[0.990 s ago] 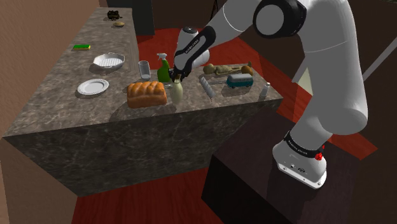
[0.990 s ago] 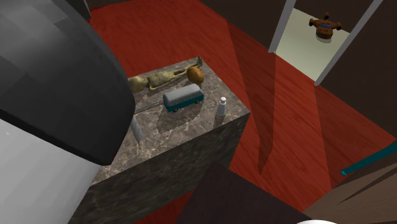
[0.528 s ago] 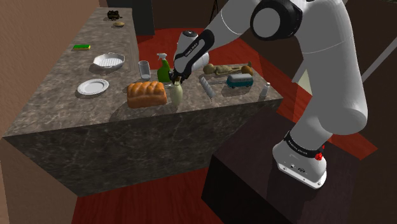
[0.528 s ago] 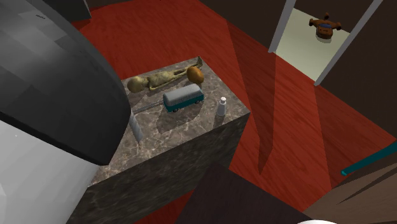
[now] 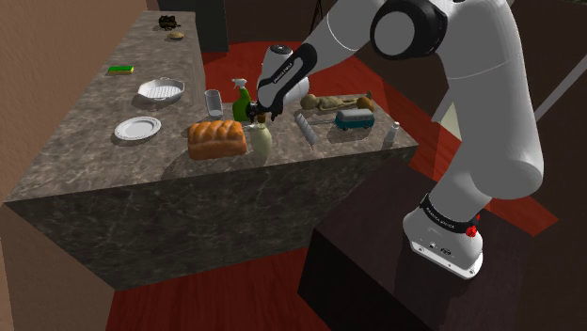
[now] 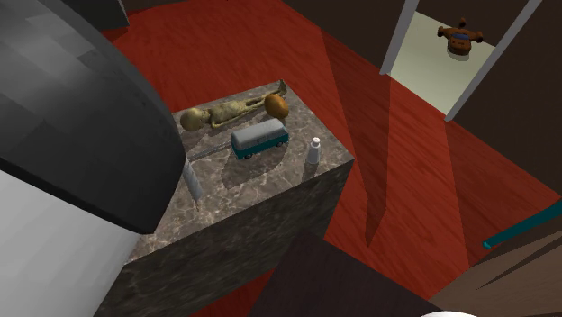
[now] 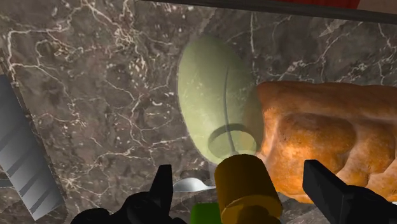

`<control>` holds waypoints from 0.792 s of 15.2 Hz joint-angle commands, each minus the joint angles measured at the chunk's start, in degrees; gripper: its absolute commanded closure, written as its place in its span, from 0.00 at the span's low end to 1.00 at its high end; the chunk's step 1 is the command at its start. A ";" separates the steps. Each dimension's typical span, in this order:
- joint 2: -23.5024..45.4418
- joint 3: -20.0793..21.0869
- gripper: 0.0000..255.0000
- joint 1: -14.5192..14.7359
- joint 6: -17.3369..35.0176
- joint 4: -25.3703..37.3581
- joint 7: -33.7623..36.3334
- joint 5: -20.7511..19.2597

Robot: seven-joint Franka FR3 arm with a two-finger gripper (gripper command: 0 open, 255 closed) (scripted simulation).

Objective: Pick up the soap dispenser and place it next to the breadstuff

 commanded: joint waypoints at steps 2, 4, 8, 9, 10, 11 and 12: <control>-3.90 -0.89 0.00 0.99 -1.38 -2.72 0.40 -0.61; -7.36 -1.76 0.00 1.94 -2.77 -4.80 0.87 -1.31; -7.36 -1.75 0.00 1.93 -2.77 -4.80 0.88 -1.32; -7.36 -1.75 0.00 1.93 -2.77 -4.80 0.88 -1.32; -7.36 -1.75 0.00 1.93 -2.77 -4.80 0.88 -1.32; -7.36 -1.75 0.00 1.93 -2.77 -4.80 0.88 -1.32; -7.36 -1.75 0.00 1.93 -2.77 -4.80 0.88 -1.32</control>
